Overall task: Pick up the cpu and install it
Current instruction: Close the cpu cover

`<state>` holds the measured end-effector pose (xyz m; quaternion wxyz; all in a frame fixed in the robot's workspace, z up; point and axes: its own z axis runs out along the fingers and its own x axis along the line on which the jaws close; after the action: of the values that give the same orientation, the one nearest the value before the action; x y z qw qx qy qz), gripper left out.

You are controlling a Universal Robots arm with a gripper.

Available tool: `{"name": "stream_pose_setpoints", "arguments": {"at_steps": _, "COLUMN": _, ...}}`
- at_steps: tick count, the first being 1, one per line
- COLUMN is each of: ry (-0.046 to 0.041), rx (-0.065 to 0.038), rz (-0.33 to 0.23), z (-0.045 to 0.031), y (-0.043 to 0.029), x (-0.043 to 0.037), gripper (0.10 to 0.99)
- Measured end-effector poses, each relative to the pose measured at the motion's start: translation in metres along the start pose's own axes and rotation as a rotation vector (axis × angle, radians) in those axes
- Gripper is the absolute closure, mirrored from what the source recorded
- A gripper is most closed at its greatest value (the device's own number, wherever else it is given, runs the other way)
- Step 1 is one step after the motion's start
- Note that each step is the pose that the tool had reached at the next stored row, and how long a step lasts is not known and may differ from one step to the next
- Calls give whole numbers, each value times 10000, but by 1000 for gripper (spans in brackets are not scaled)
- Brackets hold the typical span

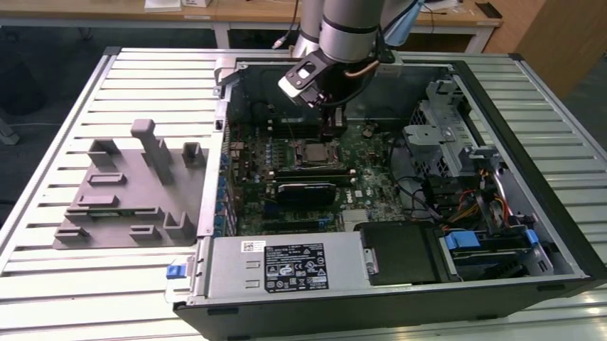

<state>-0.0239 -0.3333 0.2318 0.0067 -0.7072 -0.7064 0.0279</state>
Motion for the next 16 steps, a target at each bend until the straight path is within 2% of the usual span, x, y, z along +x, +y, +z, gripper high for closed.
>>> {"name": "stream_pose_setpoints", "arguments": {"at_steps": 5, "ry": 37, "rx": -70, "rz": -4, "z": 56, "y": -32, "x": -12, "gripper": 980}}
{"name": "stream_pose_setpoints", "arguments": {"at_steps": 11, "ry": 128, "rx": -194, "rz": -15, "z": 109, "y": -80, "x": -30, "gripper": 980}}
{"name": "stream_pose_setpoints", "arguments": {"at_steps": 16, "ry": 128, "rx": -201, "rz": -16, "z": 112, "y": -85, "x": -32, "gripper": 980}}
